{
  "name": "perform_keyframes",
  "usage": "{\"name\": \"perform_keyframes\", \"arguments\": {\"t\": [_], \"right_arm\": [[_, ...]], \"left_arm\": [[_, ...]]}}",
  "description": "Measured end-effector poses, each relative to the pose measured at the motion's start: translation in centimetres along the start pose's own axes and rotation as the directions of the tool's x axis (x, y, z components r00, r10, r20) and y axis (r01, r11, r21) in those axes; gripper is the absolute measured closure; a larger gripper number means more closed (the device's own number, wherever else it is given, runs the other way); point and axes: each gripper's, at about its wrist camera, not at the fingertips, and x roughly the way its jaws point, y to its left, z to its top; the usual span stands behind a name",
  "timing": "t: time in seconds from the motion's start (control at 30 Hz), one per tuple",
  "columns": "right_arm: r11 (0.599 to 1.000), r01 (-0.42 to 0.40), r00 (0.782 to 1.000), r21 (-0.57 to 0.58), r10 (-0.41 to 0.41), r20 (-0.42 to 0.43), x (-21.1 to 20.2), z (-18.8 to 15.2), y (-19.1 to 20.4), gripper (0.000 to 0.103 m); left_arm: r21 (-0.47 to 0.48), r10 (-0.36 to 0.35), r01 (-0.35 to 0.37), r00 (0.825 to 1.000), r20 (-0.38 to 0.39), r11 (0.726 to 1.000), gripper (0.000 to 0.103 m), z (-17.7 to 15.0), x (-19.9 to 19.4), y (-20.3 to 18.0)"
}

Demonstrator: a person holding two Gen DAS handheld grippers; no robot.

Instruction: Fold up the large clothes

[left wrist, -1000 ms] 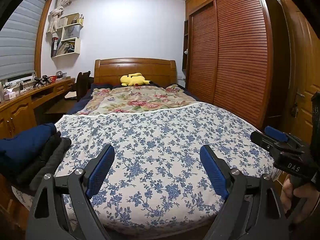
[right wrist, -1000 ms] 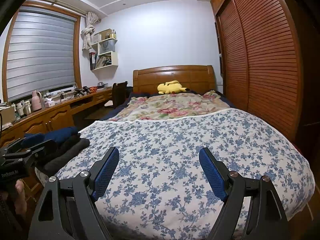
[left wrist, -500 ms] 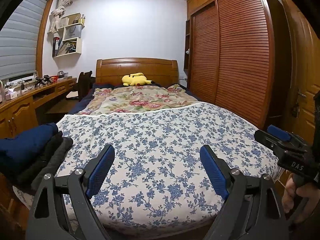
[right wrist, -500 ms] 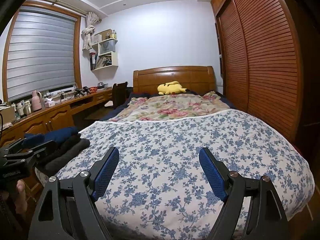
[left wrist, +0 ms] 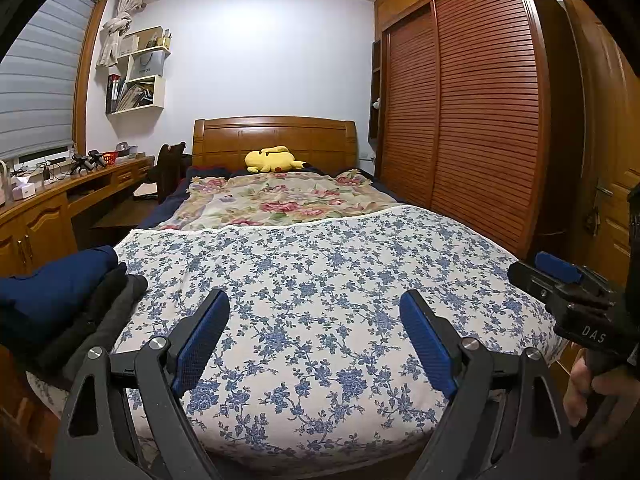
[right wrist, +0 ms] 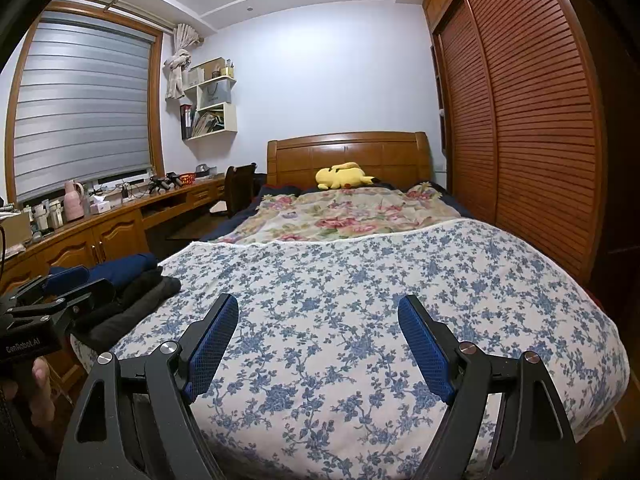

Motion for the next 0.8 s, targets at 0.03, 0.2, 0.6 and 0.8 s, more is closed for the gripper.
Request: {"name": "perform_keyframes", "arguments": {"t": [0.03,0.2,0.6,0.8], "right_arm": [[1.0,-0.001,1.0,0.0,0.001,-0.001,0.01,0.0,-0.01,0.02],[1.0,-0.004,1.0,0.002,0.004,-0.001,0.02,0.02,-0.12,0.02],[1.0,-0.006,1.0,0.011,0.006,-0.003,0.09,0.0,0.02,0.02],[1.0,-0.005,1.0,0.011,0.005,-0.004,0.12,0.02,0.15,0.02]], "left_arm": [[-0.001,-0.001,0.001,1.0,0.001,1.0,0.015,-0.01,0.0,-0.01],[-0.003,-0.003,0.003,1.0,0.003,1.0,0.015,0.0,-0.1,0.07],[-0.002,-0.001,0.001,1.0,0.003,1.0,0.015,-0.03,-0.16,0.14],[-0.001,-0.001,0.001,1.0,0.002,1.0,0.015,-0.05,-0.16,0.13]]}}
